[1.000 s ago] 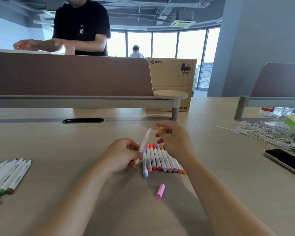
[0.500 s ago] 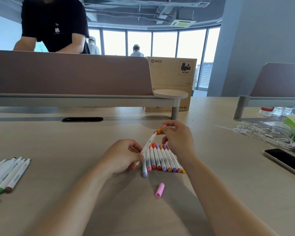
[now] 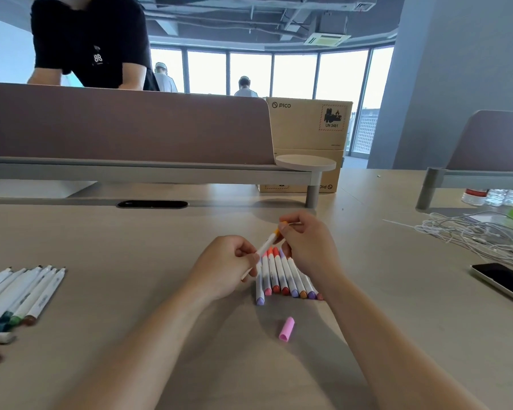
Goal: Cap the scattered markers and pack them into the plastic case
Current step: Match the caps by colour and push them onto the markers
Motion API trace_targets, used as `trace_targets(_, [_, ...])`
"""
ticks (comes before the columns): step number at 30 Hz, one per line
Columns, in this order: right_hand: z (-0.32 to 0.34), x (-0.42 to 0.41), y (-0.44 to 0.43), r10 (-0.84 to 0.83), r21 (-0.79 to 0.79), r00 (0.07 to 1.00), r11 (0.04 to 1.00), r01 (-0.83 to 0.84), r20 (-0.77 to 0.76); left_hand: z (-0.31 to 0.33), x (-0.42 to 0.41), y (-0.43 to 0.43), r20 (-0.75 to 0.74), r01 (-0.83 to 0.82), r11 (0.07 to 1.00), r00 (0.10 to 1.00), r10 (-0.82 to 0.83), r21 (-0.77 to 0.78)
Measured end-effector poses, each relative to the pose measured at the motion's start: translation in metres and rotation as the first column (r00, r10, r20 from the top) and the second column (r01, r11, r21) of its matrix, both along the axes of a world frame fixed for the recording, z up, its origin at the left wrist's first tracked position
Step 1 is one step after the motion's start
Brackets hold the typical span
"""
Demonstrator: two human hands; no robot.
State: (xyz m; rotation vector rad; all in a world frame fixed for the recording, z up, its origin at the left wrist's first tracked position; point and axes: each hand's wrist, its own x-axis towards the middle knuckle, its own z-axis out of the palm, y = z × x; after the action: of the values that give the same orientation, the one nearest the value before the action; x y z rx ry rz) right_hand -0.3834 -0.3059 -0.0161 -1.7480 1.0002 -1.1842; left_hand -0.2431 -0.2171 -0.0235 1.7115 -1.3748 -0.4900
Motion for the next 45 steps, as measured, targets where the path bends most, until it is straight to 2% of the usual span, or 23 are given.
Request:
trace_targets(4, [0.0,0.006,0.001,0.025,0.018,0.999,1.0,-0.025,0.037,-0.001,-0.001,0.001,0.022,-0.017,1.0,1.0,0.018,-0.016])
trace_targets(10, [-0.003,0.006,-0.001,0.068,0.025,0.998,0.997,-0.069,0.015,0.001,-0.004,0.001,-0.007,-0.041,0.999,0.999,0.041,0.012])
trace_targets(14, [-0.009,0.009,-0.006,0.117,0.055,0.989,0.992,-0.112,-0.089,0.006,0.001,0.001,-0.03,-0.123,0.992,0.992,0.124,0.031])
trace_targets(18, [-0.014,0.009,-0.01,0.029,-0.002,0.977,1.0,-0.03,-0.213,0.004,0.009,0.002,0.094,-0.219,0.972,0.973,0.211,0.086])
trace_targets(24, [-0.014,0.01,-0.009,0.021,-0.033,0.956,0.999,-0.032,-0.293,-0.01,0.006,-0.005,0.21,-0.199,0.968,0.964,0.166,0.149])
trace_targets(31, [-0.016,0.012,-0.008,0.036,-0.065,0.944,0.996,-0.061,-0.328,-0.015,0.009,-0.009,0.263,-0.157,0.981,0.957,0.122,0.114])
trace_targets(38, [-0.015,0.014,-0.004,0.076,-0.066,0.917,0.992,-0.111,-0.391,-0.013,0.027,-0.01,0.366,-0.363,0.932,0.867,0.338,-0.002])
trace_targets(45, [-0.016,0.015,-0.002,0.113,-0.116,0.879,0.976,-0.187,-0.462,-0.015,0.037,-0.012,0.371,-0.403,0.906,0.867,0.333,0.129])
